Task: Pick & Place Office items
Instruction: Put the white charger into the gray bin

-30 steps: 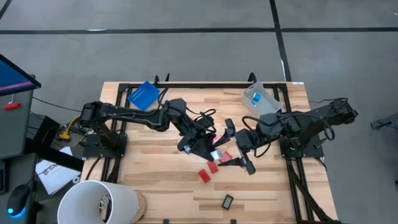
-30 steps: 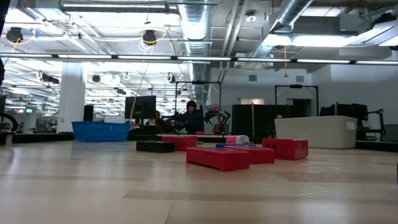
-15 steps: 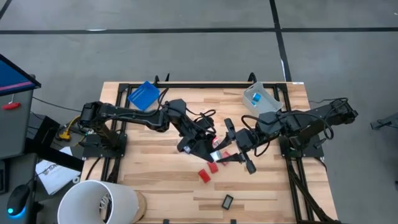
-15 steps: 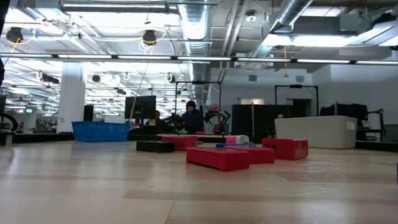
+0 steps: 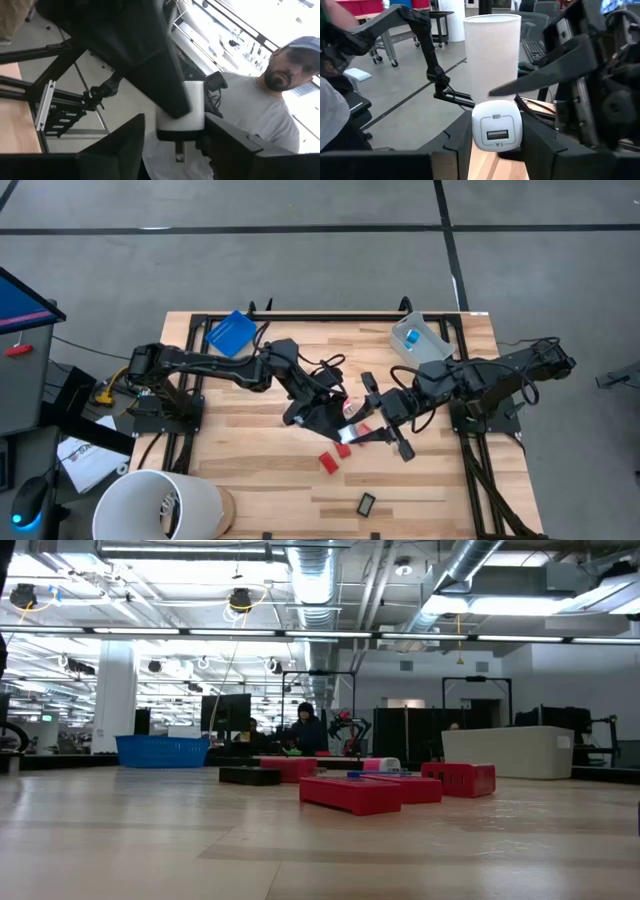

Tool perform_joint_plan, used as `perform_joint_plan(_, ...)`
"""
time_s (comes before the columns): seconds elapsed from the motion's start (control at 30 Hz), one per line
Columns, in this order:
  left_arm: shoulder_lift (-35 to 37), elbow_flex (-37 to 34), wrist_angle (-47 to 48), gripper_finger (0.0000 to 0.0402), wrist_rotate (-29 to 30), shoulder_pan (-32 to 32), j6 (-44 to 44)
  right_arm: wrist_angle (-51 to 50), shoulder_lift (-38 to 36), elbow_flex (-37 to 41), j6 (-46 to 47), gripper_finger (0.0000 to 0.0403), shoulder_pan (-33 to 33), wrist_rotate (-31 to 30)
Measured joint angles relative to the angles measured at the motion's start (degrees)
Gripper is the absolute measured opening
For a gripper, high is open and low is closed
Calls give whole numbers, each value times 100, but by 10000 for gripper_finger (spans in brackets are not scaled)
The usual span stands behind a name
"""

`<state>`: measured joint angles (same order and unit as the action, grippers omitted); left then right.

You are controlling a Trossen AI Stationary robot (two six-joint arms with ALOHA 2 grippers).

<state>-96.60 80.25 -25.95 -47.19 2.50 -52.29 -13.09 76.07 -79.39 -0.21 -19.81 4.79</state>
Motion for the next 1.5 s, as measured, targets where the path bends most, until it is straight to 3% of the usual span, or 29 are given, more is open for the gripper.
perform_joint_plan(0.17,92,-35,31,232,-198,-135,109,-26,-7,-166,-2,125,-84,-5)
perform_joint_plan(0.33,327,-184,253,234,-394,-441,294,-499,-7,-476,-7,126,-74,-13)
perform_joint_plan(0.5,941,-434,2129,216,-374,-749,1587,-1098,-42,-626,17,127,-72,-356)
perform_joint_plan(0.67,1726,-881,3863,205,615,-822,2528,-2119,-289,-685,215,128,67,-927)
perform_joint_plan(0.83,2450,-1631,4031,204,2066,-566,2622,-3057,-613,-681,743,128,427,-1346)
perform_joint_plan(1.03,3086,-2526,4023,204,3656,-163,2567,-4069,-834,-681,1404,128,937,-2295)
perform_joint_plan(1.23,3346,-3027,3901,204,4312,70,2596,-5347,-887,-672,1963,128,1733,-3030)
perform_joint_plan(1.5,3404,-3263,3612,204,4440,142,2666,-5750,-1106,-666,2337,127,3234,-3163)
